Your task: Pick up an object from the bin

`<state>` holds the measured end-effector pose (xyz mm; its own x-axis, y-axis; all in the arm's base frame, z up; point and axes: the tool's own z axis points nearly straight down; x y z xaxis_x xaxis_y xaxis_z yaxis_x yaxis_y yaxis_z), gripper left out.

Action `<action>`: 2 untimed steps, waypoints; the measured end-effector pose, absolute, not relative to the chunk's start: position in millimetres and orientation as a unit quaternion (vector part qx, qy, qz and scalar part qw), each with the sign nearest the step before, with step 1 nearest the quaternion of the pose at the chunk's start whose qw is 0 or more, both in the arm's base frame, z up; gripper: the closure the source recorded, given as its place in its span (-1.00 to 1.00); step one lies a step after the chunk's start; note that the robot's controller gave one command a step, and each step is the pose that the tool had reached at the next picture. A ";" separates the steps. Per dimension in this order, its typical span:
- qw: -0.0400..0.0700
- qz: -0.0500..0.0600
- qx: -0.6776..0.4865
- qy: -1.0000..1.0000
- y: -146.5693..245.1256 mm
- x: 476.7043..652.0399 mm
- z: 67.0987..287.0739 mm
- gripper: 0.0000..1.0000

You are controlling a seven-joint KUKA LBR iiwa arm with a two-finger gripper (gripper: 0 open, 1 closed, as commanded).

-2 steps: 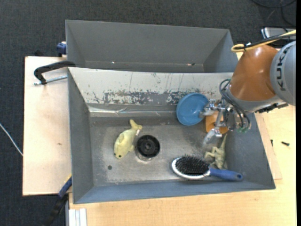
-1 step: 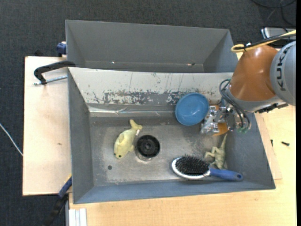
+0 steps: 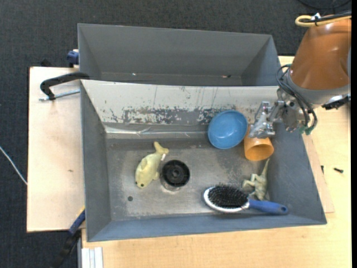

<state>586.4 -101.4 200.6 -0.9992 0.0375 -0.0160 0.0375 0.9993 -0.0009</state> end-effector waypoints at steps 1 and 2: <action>-0.001 0.001 0.110 0.994 -107.6 587.9 142.0 1.00; -0.001 0.004 -0.012 1.000 -115.2 578.9 95.8 1.00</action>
Offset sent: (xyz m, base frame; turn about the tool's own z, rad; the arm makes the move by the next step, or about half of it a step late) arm 0.0015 -0.0067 -0.0577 0.1817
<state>578.9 -115.2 95.8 -0.9997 -0.0232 0.0018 -0.0232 0.9997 0.0087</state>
